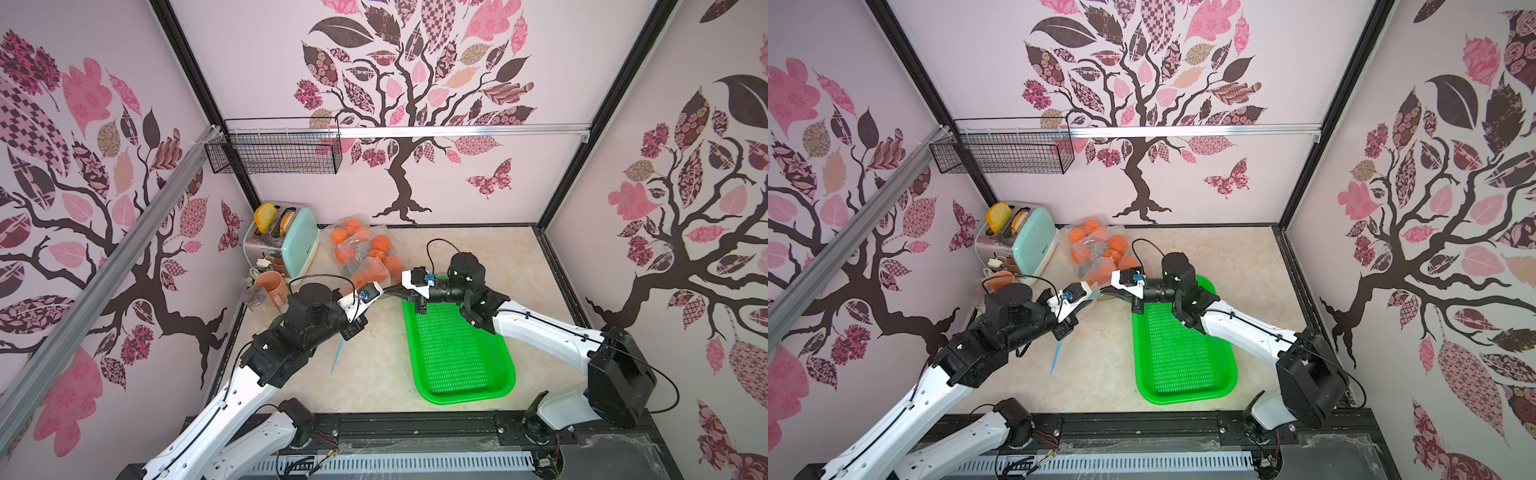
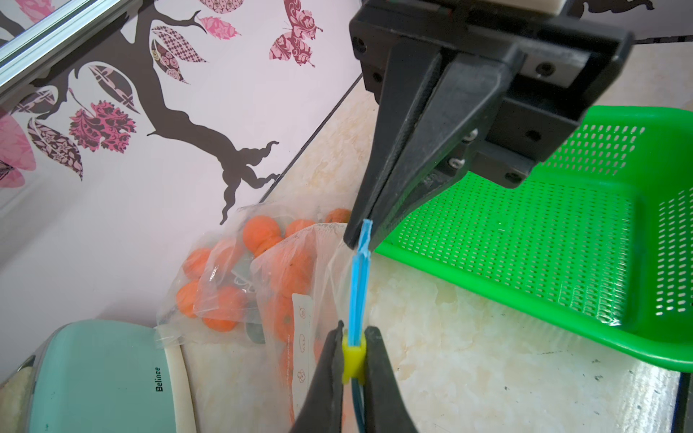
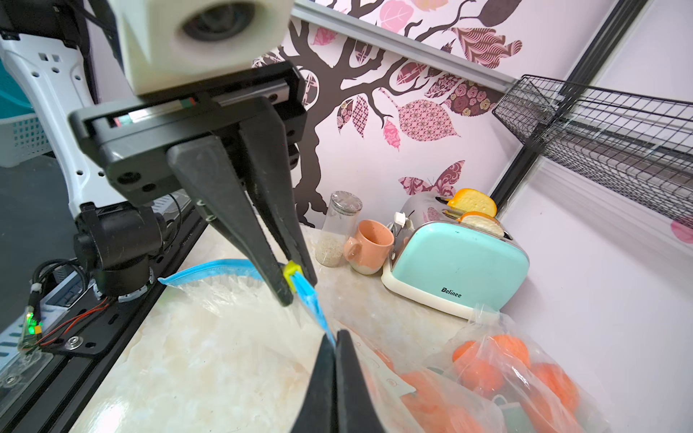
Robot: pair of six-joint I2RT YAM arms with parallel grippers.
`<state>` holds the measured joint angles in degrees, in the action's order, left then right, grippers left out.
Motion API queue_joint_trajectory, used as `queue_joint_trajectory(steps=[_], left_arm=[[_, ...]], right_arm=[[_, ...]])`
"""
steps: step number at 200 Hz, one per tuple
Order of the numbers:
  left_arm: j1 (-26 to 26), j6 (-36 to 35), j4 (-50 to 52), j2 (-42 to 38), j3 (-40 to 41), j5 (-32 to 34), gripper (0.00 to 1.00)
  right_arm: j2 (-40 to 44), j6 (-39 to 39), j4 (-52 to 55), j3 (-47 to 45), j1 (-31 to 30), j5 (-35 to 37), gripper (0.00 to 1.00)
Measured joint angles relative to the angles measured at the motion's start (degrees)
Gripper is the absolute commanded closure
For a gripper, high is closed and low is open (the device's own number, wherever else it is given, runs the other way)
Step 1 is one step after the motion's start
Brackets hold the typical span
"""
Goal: Open the zip-top bag and take out the orange
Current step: Unzip the zipper on the zipper food storage bag.
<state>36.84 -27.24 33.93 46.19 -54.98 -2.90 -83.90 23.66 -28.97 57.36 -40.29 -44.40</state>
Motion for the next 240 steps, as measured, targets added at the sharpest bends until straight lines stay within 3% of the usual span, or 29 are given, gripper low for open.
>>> queue_joint_trajectory(steps=[128,240], left_arm=[[-0.1,10.4,14.3,-2.5,-5.8,10.3,1.0],[-0.1,12.5,26.8,-2.0,-12.9,11.7,1.0]], right_arm=[[-0.1,-10.1,-6.8,-0.1,4.2,5.9,1.0],[0.0,-12.1,-7.5,-0.1,8.0,8.0,1.0]])
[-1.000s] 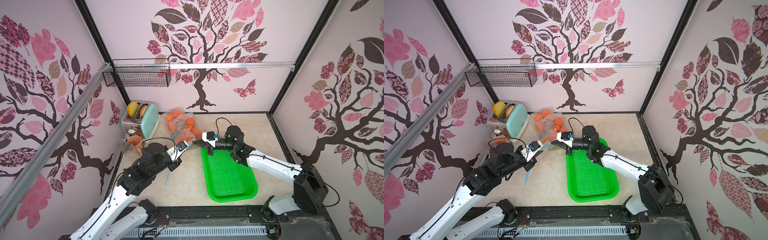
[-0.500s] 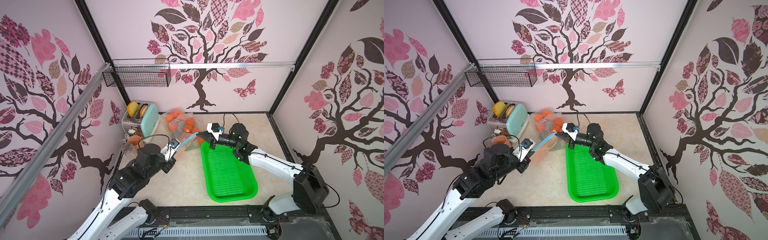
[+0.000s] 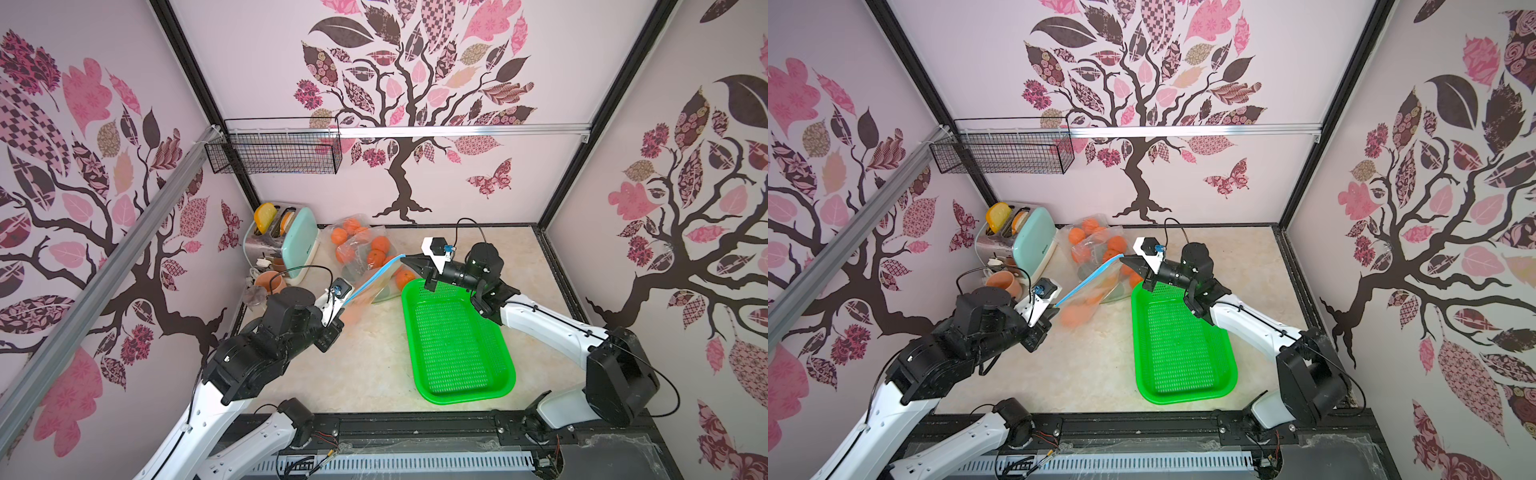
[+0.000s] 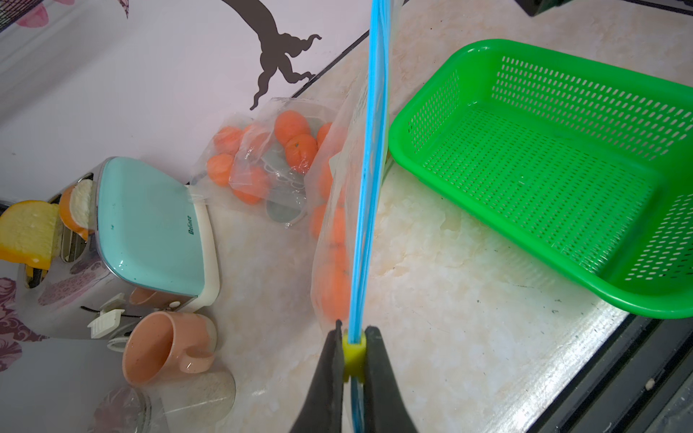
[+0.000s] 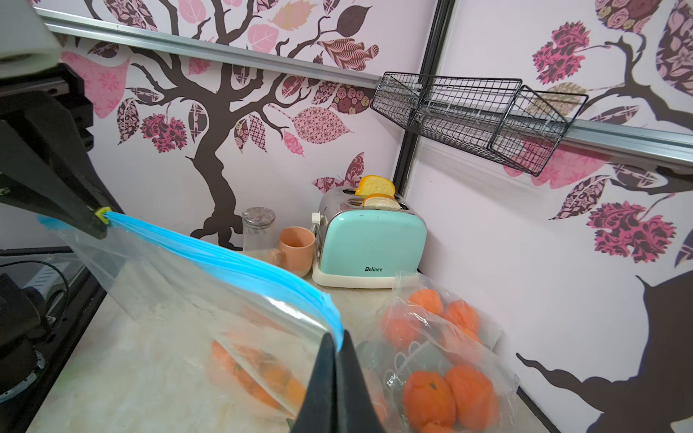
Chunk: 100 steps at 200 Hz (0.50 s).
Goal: Open the zip-top bag and take out the orange
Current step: Unzip the zipper on the zipper food storage bag.
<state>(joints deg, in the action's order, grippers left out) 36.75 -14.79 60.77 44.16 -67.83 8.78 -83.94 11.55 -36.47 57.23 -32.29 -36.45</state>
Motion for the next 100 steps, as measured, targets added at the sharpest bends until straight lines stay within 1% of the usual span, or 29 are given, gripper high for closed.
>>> queue_joint_trajectory(steps=[100], left_arm=[[0.0,1.2,8.0,-1.7,-2.6,0.2,1.0]], right_arm=[[0.0,0.0,-1.2,-1.3,0.6,0.5,1.0]])
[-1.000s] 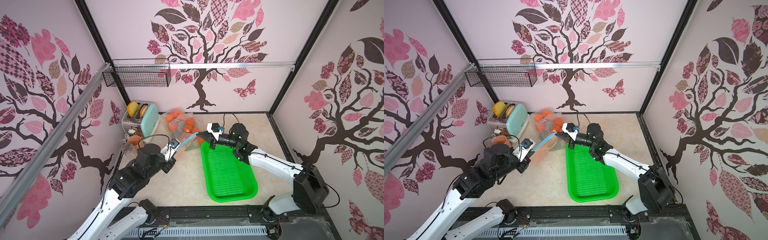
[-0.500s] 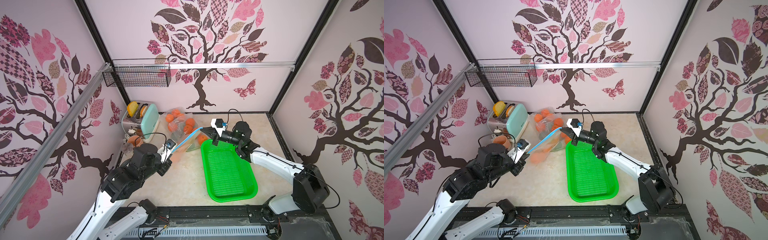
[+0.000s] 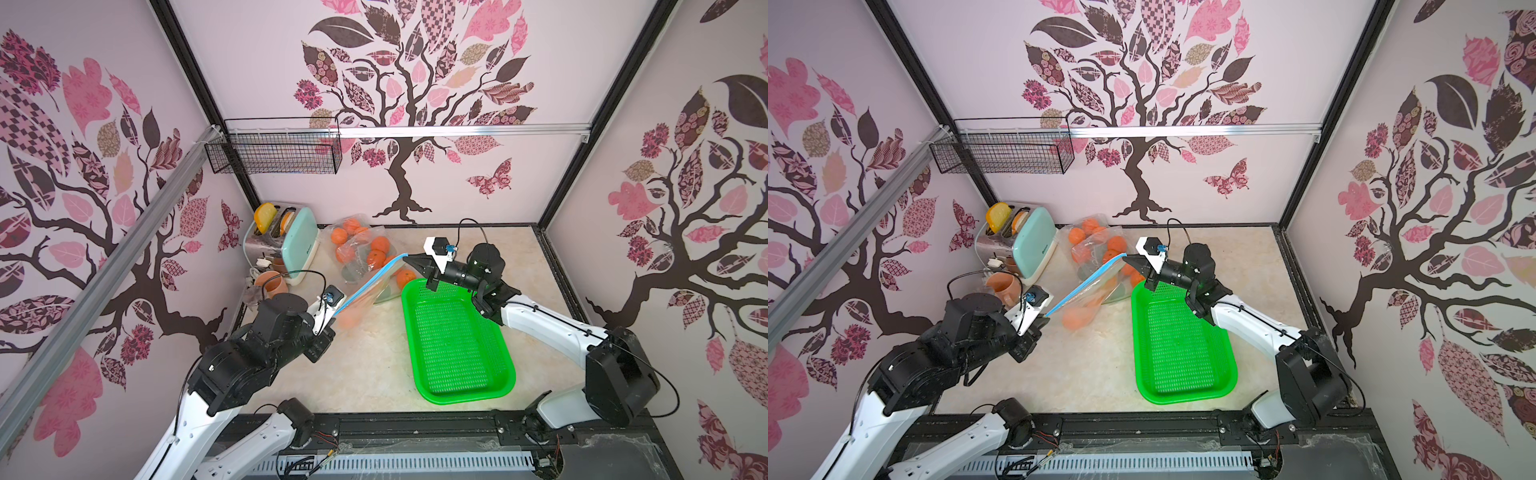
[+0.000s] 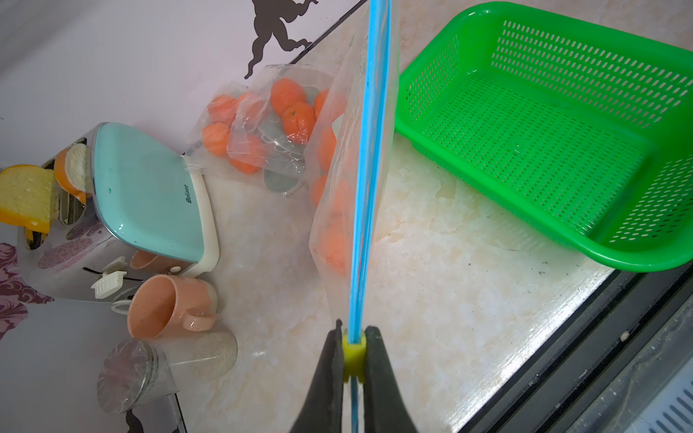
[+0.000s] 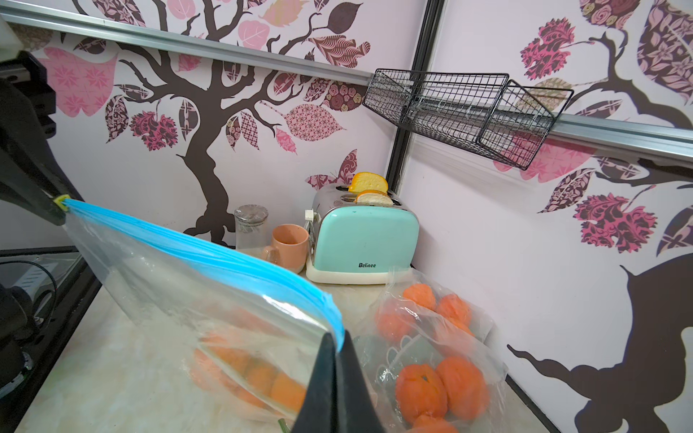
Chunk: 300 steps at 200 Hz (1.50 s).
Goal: Open the zip-top bag and take out the orange
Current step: Unzip the zipper on the zipper food storage bag.
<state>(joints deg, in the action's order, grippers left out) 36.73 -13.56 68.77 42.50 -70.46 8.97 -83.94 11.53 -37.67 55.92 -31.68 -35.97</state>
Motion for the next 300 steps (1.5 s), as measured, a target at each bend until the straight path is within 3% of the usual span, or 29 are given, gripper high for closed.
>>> queue_joint_trajectory(steps=[42,51,63,84,102,142,156,227,300], left_arm=[[0.0,0.1,1.0,-1.3,0.2,0.0,1.0],[0.0,0.1,0.9,-1.5,0.4,0.0,0.9],[0.0,0.0,0.6,-1.8,1.1,0.0,0.88],[-0.1,-0.1,0.3,-2.8,3.4,-0.3,0.48],[-0.3,-0.4,0.1,-3.2,5.1,-1.9,0.27],[-0.4,2.0,-6.1,-1.2,3.6,-8.3,0.08],[-0.4,3.5,-10.5,-0.5,2.9,-10.5,0.08],[-0.6,8.2,-22.7,12.7,1.4,-12.5,0.37],[-1.5,11.9,-24.0,14.7,2.6,-13.3,0.41]], right_arm=[[0.0,-0.2,-0.3,-0.6,0.0,0.0,1.0],[0.0,-0.5,-0.5,-0.6,0.0,-0.1,1.0],[0.0,-0.8,-0.8,-0.6,0.0,-0.5,1.0],[0.0,-1.2,-1.6,-0.6,0.9,-0.9,1.0],[-0.1,-1.3,-2.5,-0.6,2.3,-1.4,1.0],[-1.2,-1.0,-5.1,-1.3,3.2,-4.3,1.0],[-2.1,-1.1,-5.8,-1.5,3.2,-5.5,1.0],[-3.1,-1.0,-6.5,-2.0,3.1,-8.7,1.0],[-3.1,-0.5,-6.5,-2.0,2.9,-9.3,1.0]])
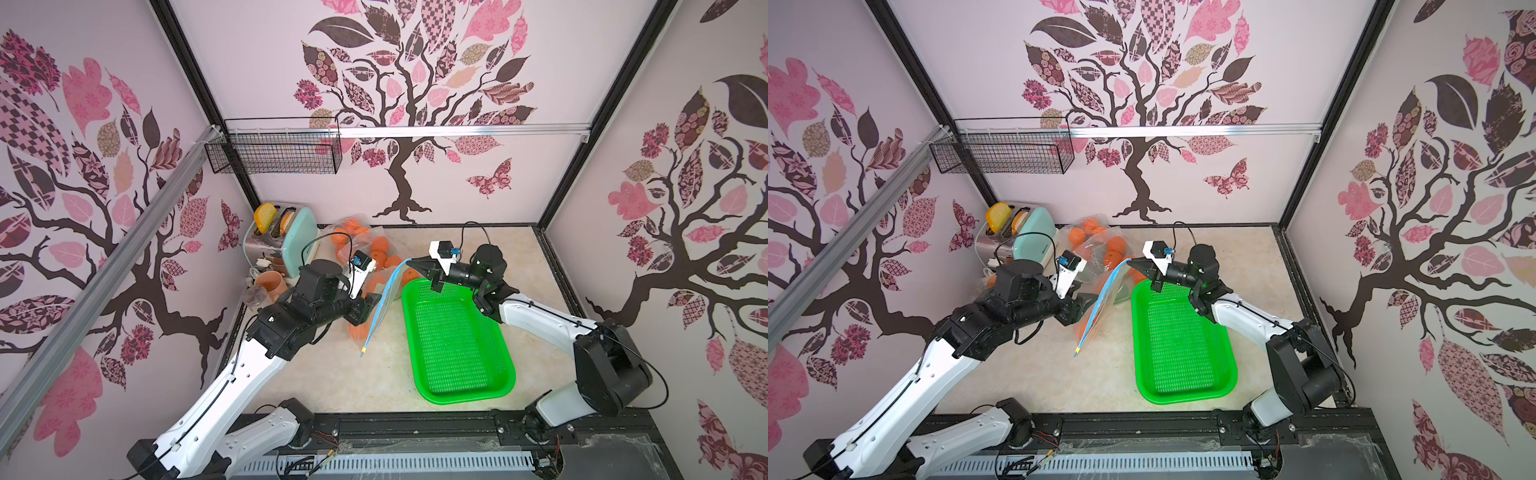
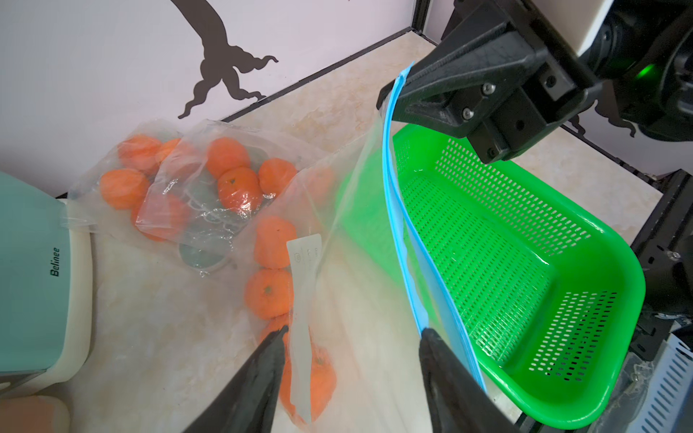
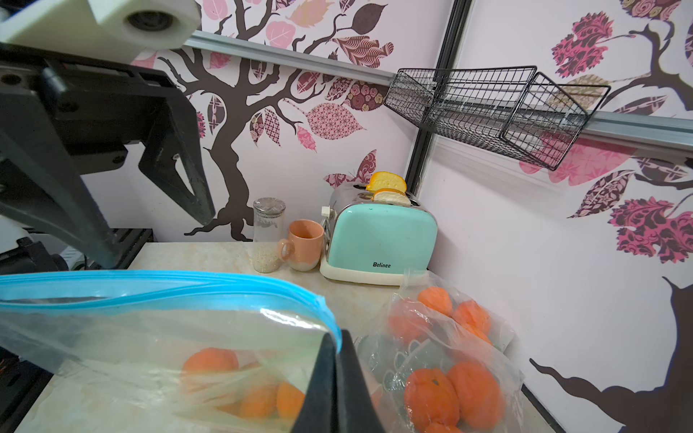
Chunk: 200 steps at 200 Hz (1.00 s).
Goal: Open the zip-top bag and take out the orange
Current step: Unzip the zipper on the zipper food storage bag, then open the zipper of the food storage bag at the center of the board.
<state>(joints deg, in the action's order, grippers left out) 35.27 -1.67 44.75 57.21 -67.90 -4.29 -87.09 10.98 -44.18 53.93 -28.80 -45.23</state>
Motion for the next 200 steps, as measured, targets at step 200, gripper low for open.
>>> queue_joint_trajectory(steps=[200], left_arm=[[0.0,14.2,4.0,6.4,-2.7,-8.5,0.58]], right_arm=[[0.0,1.9,1.9,0.0,-0.4,0.0,1.0]])
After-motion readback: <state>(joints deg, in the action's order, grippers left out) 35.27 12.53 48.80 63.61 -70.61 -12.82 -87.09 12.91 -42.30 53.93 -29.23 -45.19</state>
